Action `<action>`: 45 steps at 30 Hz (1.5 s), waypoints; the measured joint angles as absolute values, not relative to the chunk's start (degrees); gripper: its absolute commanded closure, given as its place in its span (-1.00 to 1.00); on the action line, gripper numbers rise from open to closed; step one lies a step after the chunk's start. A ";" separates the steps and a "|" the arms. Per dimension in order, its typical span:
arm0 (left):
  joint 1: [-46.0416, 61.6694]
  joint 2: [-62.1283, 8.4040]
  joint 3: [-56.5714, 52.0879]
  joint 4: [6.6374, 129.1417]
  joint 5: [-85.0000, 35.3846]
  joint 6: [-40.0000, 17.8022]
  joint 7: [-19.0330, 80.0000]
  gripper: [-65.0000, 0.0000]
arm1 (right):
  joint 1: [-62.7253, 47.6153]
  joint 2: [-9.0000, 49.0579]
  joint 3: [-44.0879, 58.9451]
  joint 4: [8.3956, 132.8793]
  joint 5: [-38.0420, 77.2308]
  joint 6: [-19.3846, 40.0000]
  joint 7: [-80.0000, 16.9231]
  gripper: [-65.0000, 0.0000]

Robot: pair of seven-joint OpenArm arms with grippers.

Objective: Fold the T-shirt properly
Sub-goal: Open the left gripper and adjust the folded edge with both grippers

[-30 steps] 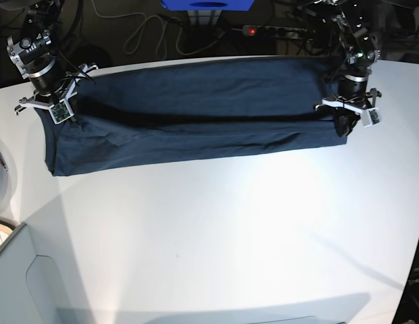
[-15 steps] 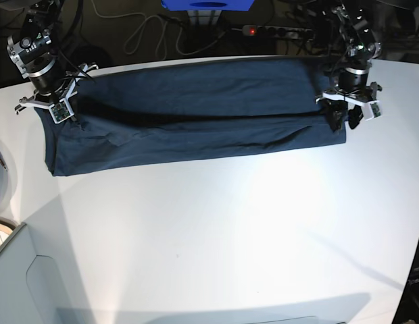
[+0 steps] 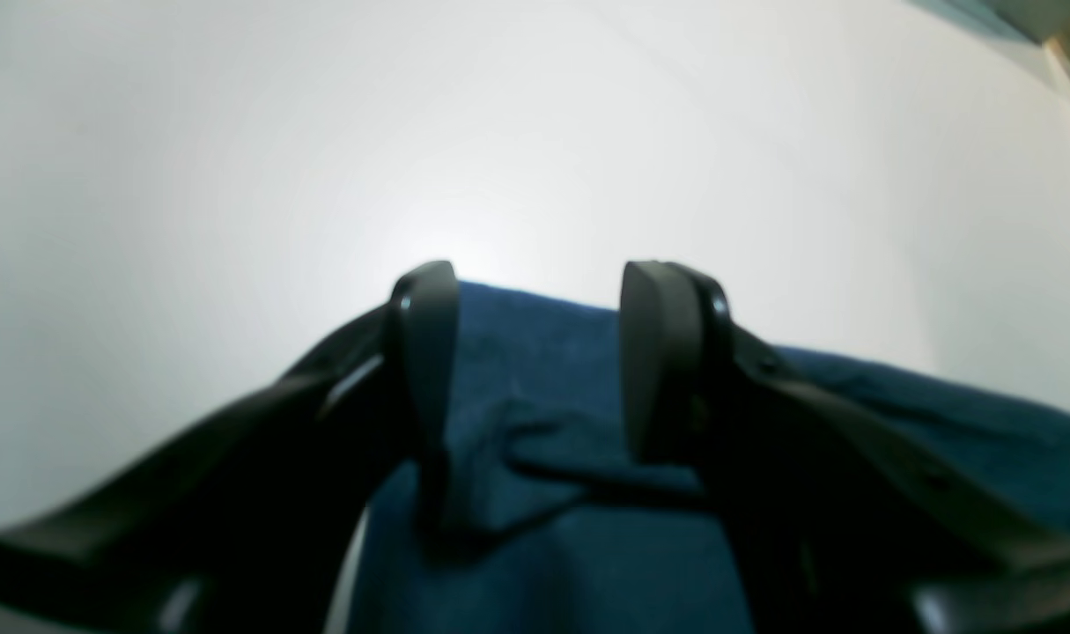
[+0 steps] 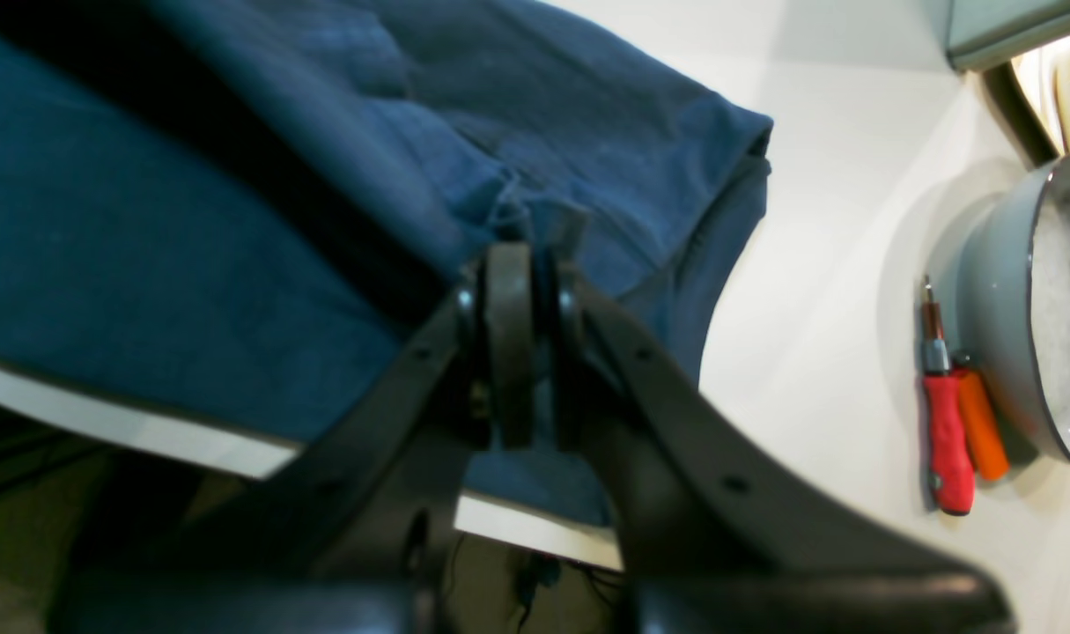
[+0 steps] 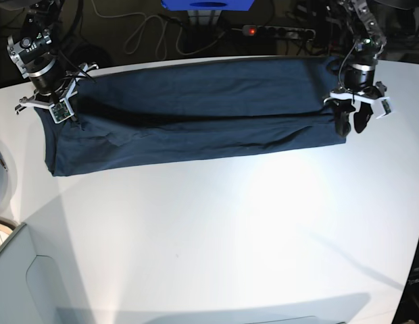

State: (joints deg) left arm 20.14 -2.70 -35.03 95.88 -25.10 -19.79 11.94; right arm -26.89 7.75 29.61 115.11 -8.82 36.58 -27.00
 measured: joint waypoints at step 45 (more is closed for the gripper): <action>18.55 -2.68 -35.16 92.79 -13.06 -20.18 28.97 0.10 | -30.76 7.64 29.87 115.79 -8.73 36.62 -26.96 0.99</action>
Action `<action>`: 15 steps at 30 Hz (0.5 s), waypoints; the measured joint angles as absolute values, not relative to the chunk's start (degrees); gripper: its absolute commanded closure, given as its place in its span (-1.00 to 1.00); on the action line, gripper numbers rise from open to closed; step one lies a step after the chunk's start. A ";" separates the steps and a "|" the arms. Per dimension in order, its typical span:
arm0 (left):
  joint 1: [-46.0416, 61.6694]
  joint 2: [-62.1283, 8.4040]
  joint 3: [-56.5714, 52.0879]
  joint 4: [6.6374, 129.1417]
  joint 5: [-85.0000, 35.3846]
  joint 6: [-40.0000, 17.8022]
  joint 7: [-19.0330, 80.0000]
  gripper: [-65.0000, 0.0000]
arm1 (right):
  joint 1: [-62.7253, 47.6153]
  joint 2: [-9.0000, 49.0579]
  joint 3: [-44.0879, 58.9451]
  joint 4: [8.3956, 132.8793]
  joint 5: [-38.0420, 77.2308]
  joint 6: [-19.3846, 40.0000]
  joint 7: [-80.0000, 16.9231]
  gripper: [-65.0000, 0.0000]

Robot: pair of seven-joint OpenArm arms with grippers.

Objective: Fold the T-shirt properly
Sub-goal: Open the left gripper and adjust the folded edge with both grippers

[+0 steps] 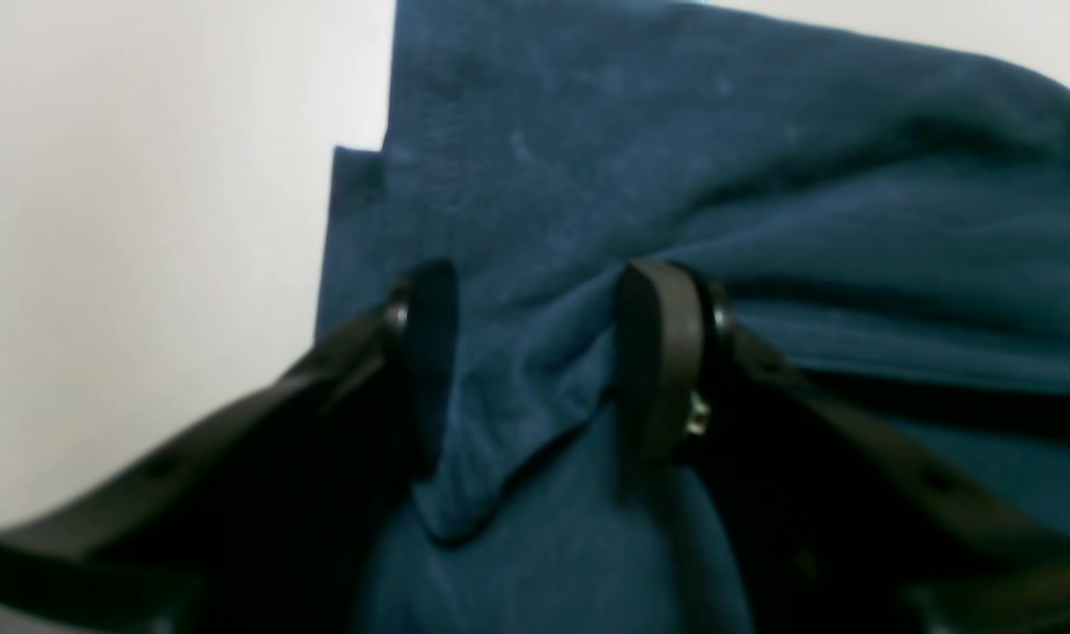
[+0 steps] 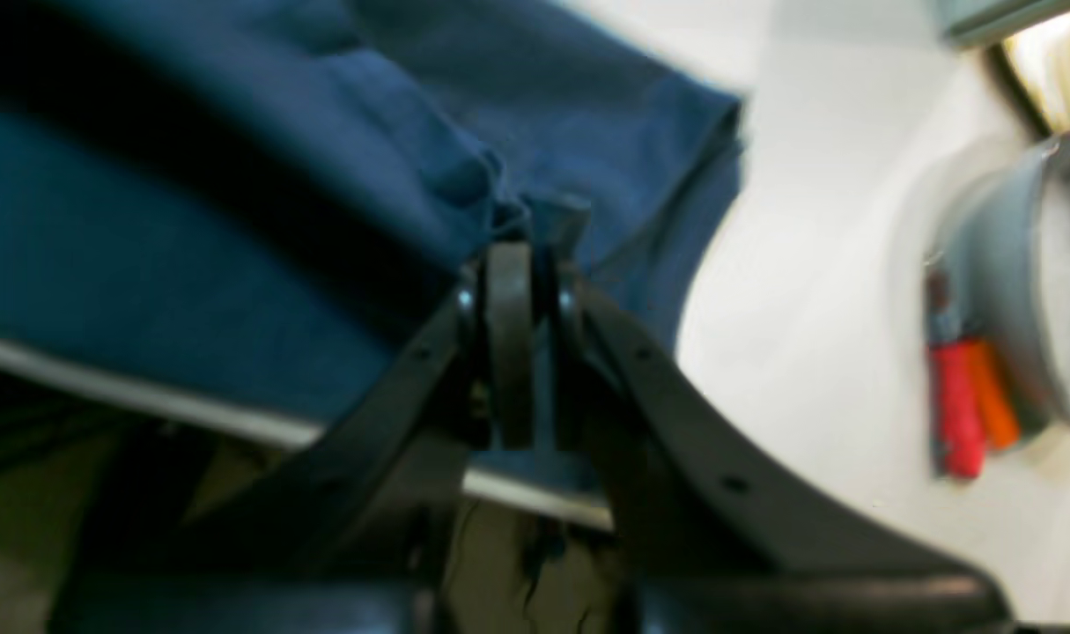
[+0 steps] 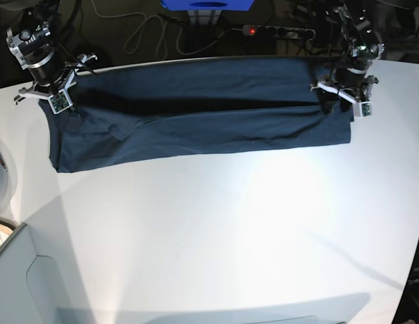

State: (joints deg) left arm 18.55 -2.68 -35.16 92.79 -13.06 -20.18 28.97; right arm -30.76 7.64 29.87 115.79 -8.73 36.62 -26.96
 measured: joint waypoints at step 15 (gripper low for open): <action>19.07 -2.63 -37.76 98.67 -12.38 -19.73 30.63 0.10 | -32.42 9.26 25.45 115.61 -8.73 36.60 -27.20 -0.23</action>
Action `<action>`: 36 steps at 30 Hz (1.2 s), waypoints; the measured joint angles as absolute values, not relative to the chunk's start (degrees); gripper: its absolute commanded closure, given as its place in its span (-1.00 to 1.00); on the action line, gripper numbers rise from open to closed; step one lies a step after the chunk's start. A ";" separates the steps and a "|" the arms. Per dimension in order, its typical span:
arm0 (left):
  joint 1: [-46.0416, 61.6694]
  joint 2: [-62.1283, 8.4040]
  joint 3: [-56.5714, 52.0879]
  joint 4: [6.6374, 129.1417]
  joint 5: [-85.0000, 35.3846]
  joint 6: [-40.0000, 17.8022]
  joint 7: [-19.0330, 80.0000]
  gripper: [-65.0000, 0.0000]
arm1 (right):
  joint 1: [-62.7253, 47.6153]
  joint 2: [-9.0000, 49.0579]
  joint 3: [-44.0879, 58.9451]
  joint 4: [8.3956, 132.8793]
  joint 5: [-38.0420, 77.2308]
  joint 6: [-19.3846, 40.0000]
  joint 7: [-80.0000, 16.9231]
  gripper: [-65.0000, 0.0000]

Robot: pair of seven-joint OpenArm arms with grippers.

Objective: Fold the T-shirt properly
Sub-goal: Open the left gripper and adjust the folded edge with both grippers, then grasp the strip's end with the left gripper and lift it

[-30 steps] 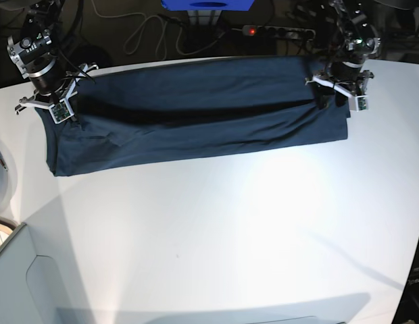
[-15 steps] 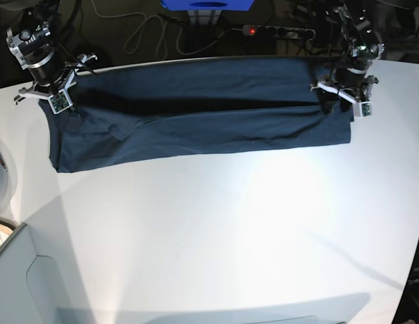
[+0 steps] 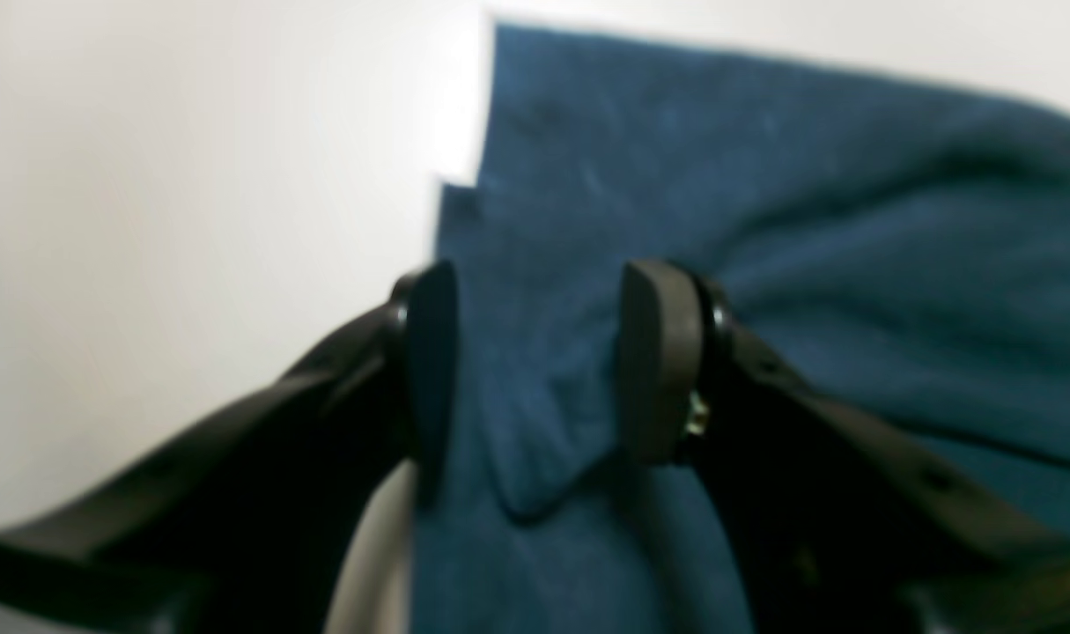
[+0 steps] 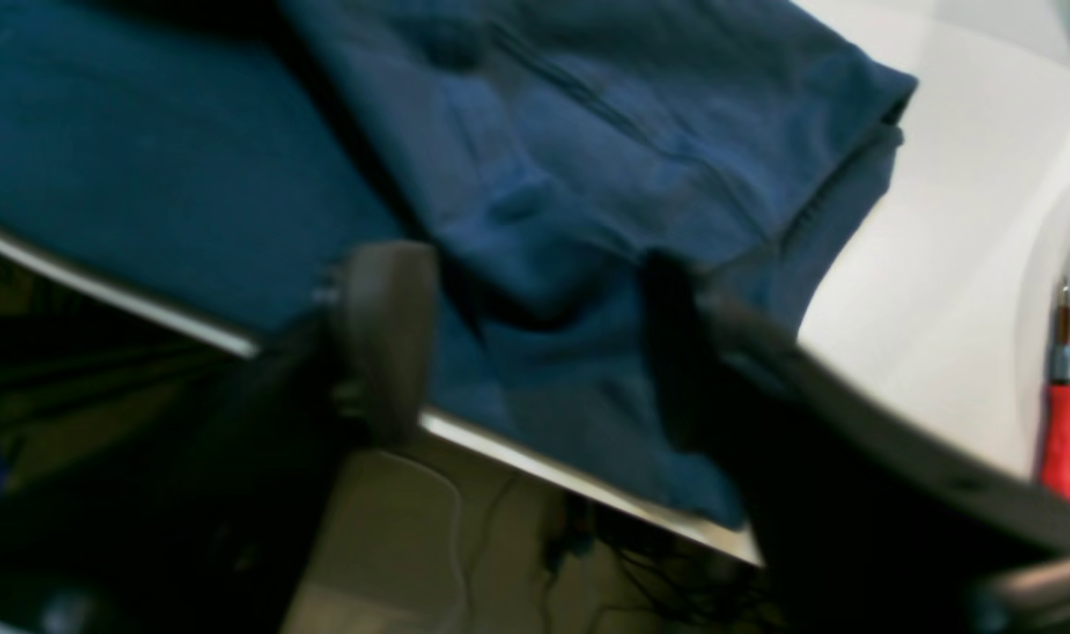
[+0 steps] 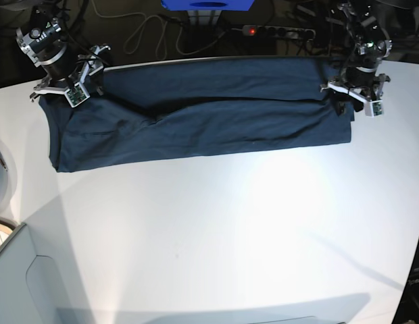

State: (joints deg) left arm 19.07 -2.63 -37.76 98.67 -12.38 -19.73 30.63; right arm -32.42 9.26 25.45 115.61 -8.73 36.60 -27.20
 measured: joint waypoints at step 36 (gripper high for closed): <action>20.47 -2.90 -41.41 87.85 -21.89 -20.03 26.89 0.09 | -19.09 7.44 28.42 93.45 -8.32 37.21 -25.67 -0.24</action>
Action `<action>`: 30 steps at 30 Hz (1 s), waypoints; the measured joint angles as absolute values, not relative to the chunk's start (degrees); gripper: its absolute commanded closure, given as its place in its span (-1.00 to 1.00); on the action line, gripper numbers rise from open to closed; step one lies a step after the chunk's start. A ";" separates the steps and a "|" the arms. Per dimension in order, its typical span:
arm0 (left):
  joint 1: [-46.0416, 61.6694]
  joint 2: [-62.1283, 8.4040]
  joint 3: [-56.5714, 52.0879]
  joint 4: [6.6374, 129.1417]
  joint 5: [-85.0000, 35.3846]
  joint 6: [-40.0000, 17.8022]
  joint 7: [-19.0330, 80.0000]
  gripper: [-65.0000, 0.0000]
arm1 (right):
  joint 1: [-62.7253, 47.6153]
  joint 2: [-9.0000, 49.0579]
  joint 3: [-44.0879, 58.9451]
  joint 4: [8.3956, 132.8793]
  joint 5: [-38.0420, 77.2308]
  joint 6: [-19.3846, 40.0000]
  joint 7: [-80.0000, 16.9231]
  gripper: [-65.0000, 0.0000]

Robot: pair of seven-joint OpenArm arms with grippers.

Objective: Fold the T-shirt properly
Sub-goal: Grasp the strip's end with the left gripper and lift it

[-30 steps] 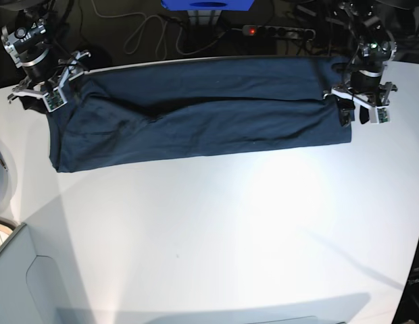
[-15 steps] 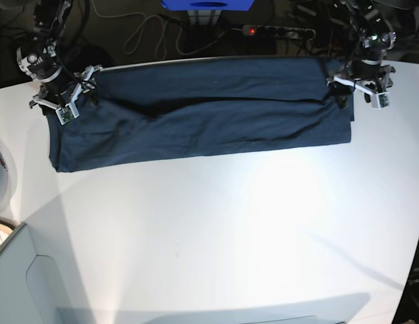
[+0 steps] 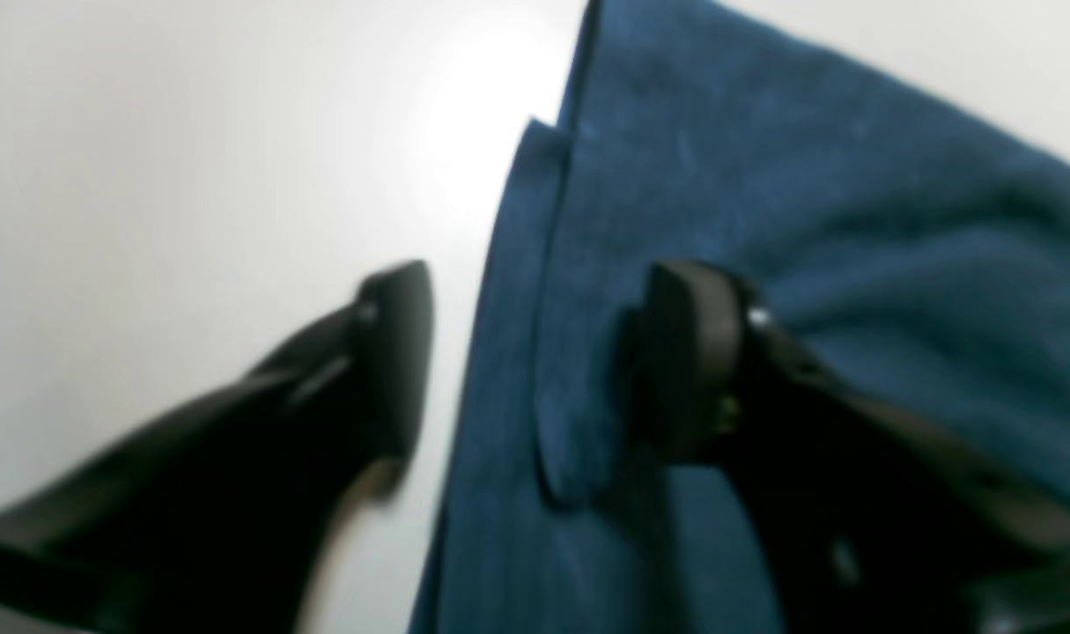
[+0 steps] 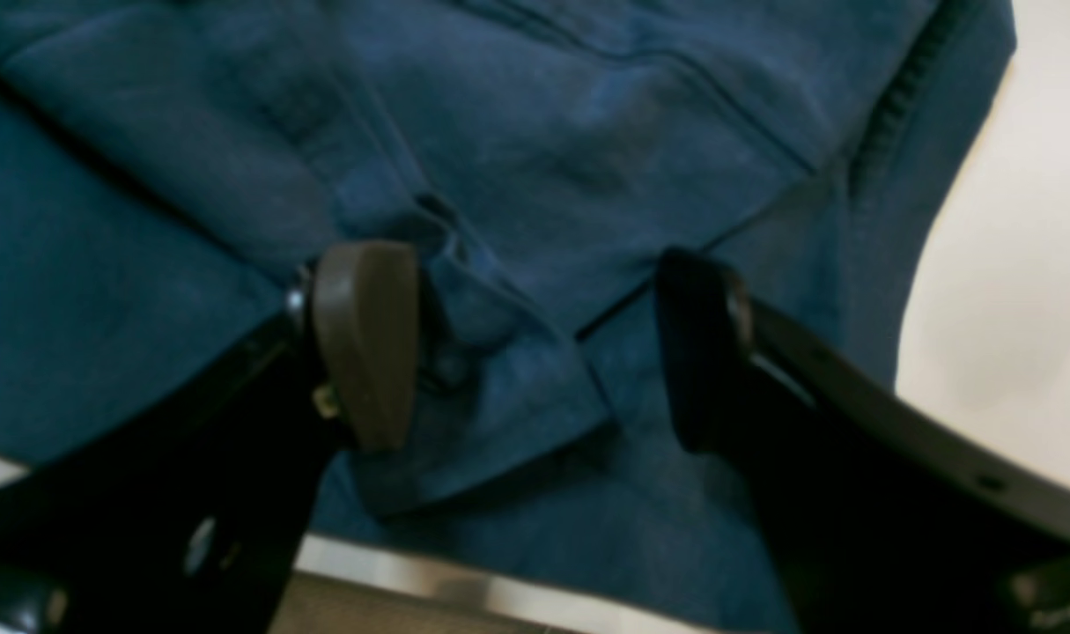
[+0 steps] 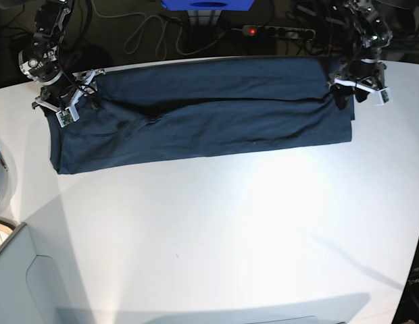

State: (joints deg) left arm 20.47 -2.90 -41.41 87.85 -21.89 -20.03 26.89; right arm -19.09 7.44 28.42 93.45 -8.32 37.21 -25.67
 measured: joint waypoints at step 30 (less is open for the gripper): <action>21.12 9.37 -24.86 108.14 -7.40 -19.77 30.46 1.00 | -18.41 7.42 28.32 93.51 -8.51 37.21 -25.93 -0.24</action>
